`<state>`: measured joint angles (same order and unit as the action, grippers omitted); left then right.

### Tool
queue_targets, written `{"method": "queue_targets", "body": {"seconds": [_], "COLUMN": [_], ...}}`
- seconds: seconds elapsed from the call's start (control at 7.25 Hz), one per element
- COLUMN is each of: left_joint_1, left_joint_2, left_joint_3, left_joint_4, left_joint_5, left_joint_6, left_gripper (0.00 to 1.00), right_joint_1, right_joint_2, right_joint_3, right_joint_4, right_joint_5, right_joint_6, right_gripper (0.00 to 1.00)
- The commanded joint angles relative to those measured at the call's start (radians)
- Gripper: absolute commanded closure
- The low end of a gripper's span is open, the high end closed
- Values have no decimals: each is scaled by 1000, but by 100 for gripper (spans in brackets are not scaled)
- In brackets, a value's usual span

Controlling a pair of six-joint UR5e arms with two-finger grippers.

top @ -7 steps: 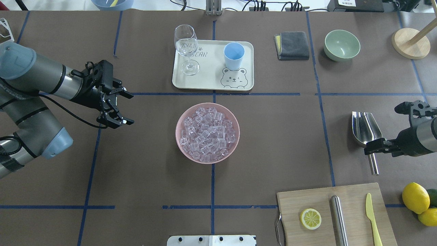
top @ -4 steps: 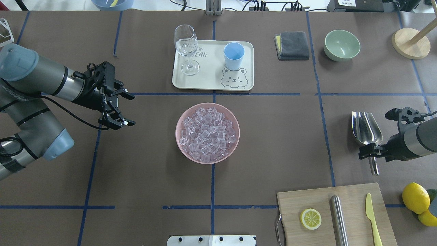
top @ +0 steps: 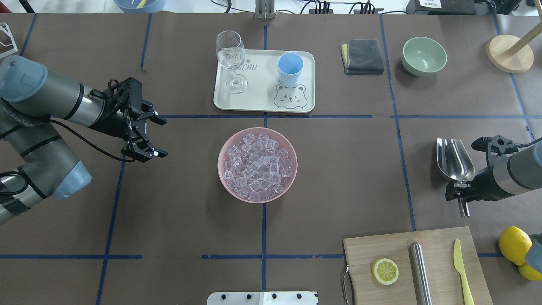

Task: Put ice in cup with scoop
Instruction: 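Close the right gripper on the metal scoop's handle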

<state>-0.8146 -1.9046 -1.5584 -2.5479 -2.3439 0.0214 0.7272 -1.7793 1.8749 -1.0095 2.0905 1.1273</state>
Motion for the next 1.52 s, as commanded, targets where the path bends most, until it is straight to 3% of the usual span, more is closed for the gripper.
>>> {"method": "queue_targets", "body": {"seconds": [0.0, 0.55, 0.69, 0.83, 0.97, 1.24, 1.38], "left_joint_1": [0, 2, 2, 2, 2, 2, 2], "left_joint_2": [1, -2, -4, -4, -4, -1, -1], "left_joint_3": [3, 3, 1, 0, -3, -5, -6], "left_joint_4": [0, 0, 0, 0, 0, 0, 0], "left_joint_5": [0, 2, 0, 0, 0, 0, 0], "left_joint_6": [0, -1, -3, -3, -3, -4, -4], "left_gripper": [0, 0, 0, 0, 0, 0, 0], "right_joint_1": [4, 3, 4, 5, 6, 44, 93], "right_joint_2": [-6, -8, -8, -11, -12, -6, 6], "right_joint_3": [15, 6, 6, 4, 7, 21, 94], "right_joint_4": [0, 0, 0, 0, 0, 11, 3], "right_joint_5": [9, 10, 8, 5, 5, 10, 3], "right_joint_6": [-1, -1, -1, -1, -7, -11, -4], "right_gripper": [52, 52, 60, 83, 100, 100, 100]}}
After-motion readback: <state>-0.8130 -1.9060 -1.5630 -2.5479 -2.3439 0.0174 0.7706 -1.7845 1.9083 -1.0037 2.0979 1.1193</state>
